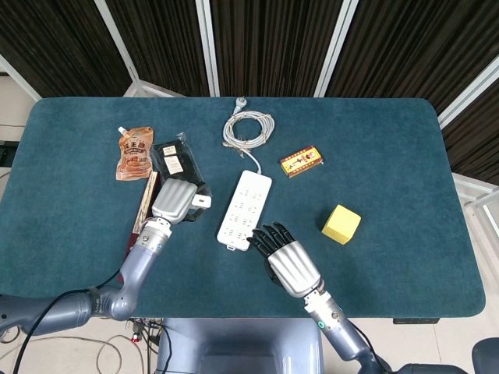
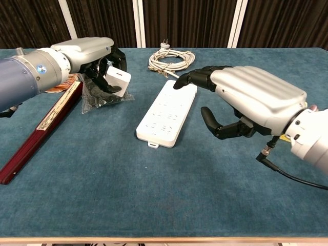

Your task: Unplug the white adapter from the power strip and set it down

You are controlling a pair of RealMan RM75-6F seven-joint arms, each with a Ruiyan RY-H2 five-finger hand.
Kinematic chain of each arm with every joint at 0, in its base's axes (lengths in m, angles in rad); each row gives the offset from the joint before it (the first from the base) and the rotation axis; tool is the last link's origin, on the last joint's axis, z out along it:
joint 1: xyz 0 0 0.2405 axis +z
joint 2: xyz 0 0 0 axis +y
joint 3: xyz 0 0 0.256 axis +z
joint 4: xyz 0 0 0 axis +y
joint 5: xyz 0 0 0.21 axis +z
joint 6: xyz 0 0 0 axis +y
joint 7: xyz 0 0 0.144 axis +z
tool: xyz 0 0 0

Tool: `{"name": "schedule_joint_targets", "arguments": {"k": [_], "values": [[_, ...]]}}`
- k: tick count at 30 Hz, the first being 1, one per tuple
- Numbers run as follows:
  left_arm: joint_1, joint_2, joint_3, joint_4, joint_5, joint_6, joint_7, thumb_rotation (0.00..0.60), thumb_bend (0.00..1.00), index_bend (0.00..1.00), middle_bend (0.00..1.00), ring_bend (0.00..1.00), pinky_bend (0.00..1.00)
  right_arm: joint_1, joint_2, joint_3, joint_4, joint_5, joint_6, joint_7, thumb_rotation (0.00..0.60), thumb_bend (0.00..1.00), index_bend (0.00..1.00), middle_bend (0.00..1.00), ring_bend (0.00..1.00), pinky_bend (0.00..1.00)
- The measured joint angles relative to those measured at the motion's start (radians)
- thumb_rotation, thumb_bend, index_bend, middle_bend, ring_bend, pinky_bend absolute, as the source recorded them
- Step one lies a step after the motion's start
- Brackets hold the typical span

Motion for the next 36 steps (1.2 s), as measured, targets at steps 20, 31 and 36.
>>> {"name": "schedule_joint_targets", "arguments": {"k": [20,31,36], "values": [[0.067,0.042,-0.019,-0.067,-0.057,0.073,0.014,0.600,0.04,0.17,0.20,0.20,0.27,-0.022,0.050,0.007,-0.026,0.008,0.021,-0.012,0.600,0.60,0.07,0.16,0.10,0.14],[0.184,0.139,0.021,-0.232,0.075,0.213,-0.065,0.600,0.04,0.13,0.12,0.15,0.22,-0.084,0.155,0.019,-0.014,0.041,0.092,0.025,0.600,0.50,0.00,0.03,0.00,0.06],[0.286,0.204,0.104,-0.302,0.204,0.329,-0.106,0.600,0.04,0.09,0.07,0.10,0.15,-0.131,0.224,0.015,0.008,0.055,0.135,0.098,0.600,0.50,0.00,0.00,0.00,0.03]]}}
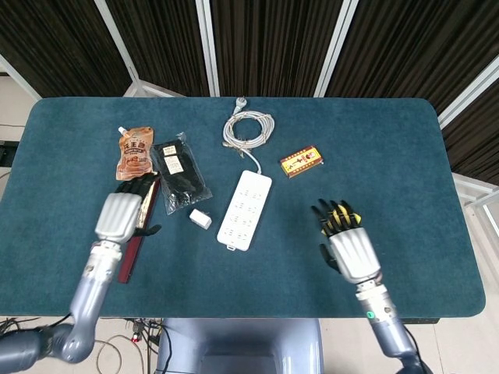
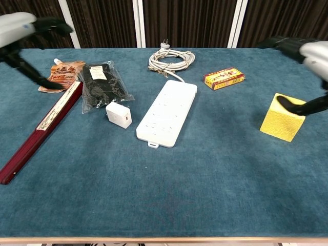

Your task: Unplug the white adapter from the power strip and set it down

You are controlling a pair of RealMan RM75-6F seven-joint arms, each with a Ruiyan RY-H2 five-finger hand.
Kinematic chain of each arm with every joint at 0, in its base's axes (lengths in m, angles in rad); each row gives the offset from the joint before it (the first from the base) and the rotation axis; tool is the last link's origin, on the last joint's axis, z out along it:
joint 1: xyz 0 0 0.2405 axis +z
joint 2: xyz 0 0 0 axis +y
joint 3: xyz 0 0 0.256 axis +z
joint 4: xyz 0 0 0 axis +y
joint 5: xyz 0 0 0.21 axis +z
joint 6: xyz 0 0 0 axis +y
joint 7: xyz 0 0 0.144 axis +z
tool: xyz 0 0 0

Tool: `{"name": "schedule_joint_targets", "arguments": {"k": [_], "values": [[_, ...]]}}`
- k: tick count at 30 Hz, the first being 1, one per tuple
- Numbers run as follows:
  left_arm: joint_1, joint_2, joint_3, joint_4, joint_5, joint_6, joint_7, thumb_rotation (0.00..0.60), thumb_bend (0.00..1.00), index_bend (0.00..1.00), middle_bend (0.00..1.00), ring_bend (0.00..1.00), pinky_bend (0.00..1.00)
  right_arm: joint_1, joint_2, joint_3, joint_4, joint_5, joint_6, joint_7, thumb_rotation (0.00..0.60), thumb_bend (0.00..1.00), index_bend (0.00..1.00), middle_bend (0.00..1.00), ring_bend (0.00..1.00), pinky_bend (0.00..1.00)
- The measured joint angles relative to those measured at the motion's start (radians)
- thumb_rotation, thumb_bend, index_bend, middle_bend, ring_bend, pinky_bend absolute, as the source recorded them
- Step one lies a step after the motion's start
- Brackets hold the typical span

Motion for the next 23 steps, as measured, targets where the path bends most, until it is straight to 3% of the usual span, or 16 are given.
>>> {"name": "schedule_joint_targets", "arguments": {"k": [11,23], "values": [[0.274,0.083,0.230,-0.010,0.251,0.246,-0.090,0.600,0.03,0.04,0.03,0.06,0.09,-0.135,0.120,-0.043,0.081,-0.010,0.120,0.224,0.600,0.50,0.00,0.00,0.00,0.00],[0.444,0.094,0.265,0.148,0.335,0.371,-0.220,0.600,0.03,0.04,0.03,0.06,0.09,-0.258,0.132,-0.073,0.268,-0.015,0.216,0.418,0.600,0.49,0.00,0.00,0.00,0.00]]}}
